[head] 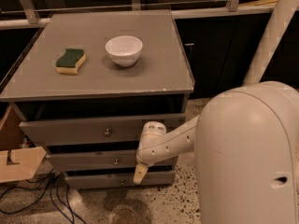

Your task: Open middle drawer

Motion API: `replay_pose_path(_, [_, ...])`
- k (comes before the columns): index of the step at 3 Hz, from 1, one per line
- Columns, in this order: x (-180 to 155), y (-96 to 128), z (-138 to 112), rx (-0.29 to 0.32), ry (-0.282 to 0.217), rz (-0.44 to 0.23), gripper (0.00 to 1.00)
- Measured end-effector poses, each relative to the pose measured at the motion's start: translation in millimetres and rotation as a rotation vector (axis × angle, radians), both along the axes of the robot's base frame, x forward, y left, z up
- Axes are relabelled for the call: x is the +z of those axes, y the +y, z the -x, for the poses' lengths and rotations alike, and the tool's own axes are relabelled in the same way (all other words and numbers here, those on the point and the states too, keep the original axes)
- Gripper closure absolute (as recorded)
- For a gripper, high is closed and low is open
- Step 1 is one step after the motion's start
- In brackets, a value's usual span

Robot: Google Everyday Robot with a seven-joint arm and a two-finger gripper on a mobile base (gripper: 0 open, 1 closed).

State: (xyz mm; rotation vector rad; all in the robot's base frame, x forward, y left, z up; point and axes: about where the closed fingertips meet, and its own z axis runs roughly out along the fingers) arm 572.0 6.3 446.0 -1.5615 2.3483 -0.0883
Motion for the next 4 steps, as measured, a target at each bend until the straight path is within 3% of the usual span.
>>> replay_pose_path(2, [-22.5, 4.1, 9.0, 0.029, 0.044, 0.042, 0.00])
replay_pose_path(4, [-33.8, 13.8, 11.6, 0.063, 0.055, 0.059, 0.00])
